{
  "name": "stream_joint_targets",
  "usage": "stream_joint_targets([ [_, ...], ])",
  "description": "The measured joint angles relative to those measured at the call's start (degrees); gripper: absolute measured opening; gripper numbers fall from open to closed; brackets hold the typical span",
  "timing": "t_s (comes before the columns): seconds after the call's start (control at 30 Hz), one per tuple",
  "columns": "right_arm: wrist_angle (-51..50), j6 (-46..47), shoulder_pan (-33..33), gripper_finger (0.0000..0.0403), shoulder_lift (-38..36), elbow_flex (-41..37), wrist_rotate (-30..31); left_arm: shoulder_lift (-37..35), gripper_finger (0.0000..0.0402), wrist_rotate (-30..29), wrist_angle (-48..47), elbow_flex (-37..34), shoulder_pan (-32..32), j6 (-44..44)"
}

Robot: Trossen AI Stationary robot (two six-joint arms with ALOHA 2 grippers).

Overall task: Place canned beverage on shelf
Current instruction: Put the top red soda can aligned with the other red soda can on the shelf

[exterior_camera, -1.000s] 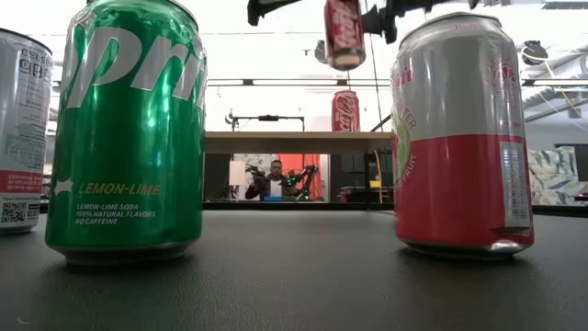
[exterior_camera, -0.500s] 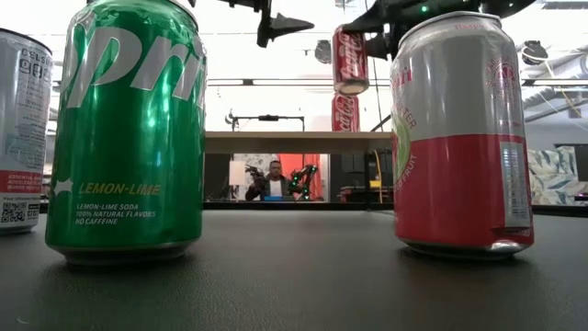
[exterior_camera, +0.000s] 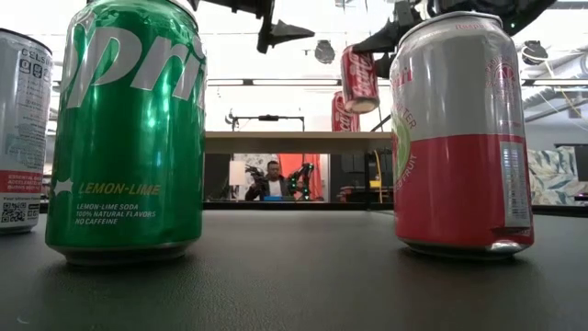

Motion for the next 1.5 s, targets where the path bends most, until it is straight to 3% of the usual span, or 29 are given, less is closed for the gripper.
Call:
stream_joint_targets([
  [0.17, 8.01, 1.94, 0.02, 0.027, -0.02, -4.37, -0.7, 0.0, 0.0386, -0.1, -0.03, 0.0, 1.08, -0.04],
  [0.37, 8.26, -2.79, -0.86, 0.027, 0.34, -4.71, 1.81, 0.0, 0.0386, -0.1, -0.02, 0.0, 2.25, -0.05],
  [1.1, 15.1, -2.85, 0.91, 0.027, 1.4, -4.66, 2.49, -0.02, 0.0386, -0.41, 0.01, 0.0, 2.56, 0.69],
  [1.3, 12.85, -3.74, 2.75, 0.027, 1.4, -0.91, 4.18, -0.56, 0.0386, -2.27, 3.15, 0.52, 2.56, 11.17],
  [1.5, 7.73, -5.6, 2.78, 0.027, 1.4, 0.39, 5.57, -1.14, 0.0386, -2.5, 4.88, 2.27, 2.57, 14.92],
])
